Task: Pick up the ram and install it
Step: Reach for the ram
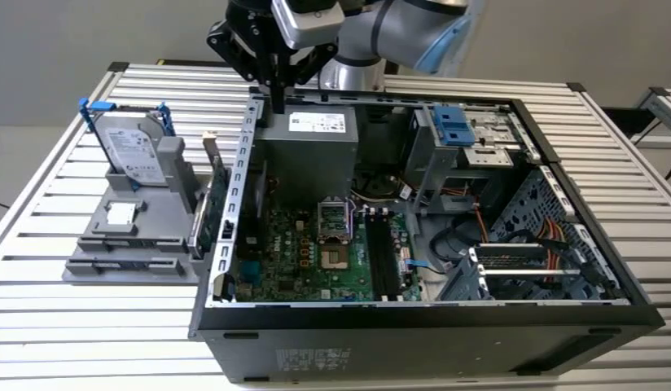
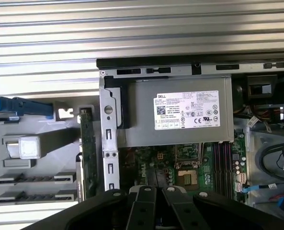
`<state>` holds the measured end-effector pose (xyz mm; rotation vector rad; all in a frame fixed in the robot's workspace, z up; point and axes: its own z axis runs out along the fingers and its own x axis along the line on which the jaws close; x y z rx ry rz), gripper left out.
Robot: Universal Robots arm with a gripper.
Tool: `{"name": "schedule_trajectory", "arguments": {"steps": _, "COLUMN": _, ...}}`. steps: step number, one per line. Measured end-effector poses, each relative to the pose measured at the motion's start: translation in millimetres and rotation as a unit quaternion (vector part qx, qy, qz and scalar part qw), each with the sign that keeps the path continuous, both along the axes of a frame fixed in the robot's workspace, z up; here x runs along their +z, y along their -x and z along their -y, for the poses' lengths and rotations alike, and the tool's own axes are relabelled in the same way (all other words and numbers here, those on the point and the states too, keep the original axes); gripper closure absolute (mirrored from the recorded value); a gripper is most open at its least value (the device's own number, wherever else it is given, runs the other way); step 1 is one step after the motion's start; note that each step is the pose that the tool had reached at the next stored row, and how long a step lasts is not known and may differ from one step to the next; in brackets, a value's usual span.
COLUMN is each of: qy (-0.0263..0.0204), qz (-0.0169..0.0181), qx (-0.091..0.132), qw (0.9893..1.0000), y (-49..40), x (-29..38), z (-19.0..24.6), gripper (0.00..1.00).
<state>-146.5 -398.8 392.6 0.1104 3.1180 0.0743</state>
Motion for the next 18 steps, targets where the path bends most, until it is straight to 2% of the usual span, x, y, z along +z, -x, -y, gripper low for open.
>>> {"name": "schedule_trajectory", "arguments": {"steps": 18, "qy": 0.0, "qz": -0.001, "qx": 0.0, "qw": 1.0, "y": 12.4, "x": 0.0, "z": 0.0, "gripper": 1.0}}
